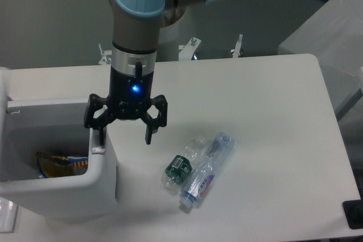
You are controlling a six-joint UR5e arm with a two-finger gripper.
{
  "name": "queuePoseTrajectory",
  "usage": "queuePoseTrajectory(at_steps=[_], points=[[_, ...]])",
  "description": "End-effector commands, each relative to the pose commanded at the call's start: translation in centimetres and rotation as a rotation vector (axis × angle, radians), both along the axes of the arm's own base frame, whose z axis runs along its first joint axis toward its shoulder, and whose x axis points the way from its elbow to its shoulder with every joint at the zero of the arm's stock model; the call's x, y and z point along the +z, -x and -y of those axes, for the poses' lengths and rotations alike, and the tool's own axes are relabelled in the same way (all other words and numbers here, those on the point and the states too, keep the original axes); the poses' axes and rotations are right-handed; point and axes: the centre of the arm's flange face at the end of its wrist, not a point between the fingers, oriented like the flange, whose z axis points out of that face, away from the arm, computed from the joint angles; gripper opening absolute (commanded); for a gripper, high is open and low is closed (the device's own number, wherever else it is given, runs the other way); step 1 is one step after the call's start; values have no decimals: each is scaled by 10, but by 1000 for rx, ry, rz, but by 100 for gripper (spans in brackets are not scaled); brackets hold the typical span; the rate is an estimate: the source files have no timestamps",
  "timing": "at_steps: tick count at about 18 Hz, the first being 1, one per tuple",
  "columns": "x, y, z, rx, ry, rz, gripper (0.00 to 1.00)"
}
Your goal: Open the trash can
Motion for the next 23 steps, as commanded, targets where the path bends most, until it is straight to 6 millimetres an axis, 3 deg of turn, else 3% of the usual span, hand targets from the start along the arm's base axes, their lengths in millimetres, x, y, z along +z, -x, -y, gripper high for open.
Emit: queuePoseTrajectory(at_steps=[2,6,12,15,23], points=[[13,2,-1,-6,-19,-22,100],[58,18,0,-14,-76,-99,100],[89,89,53,35,-51,-244,100],[83,111,77,53,78,-319,100],[66,139,122,-287,336,-418,100]])
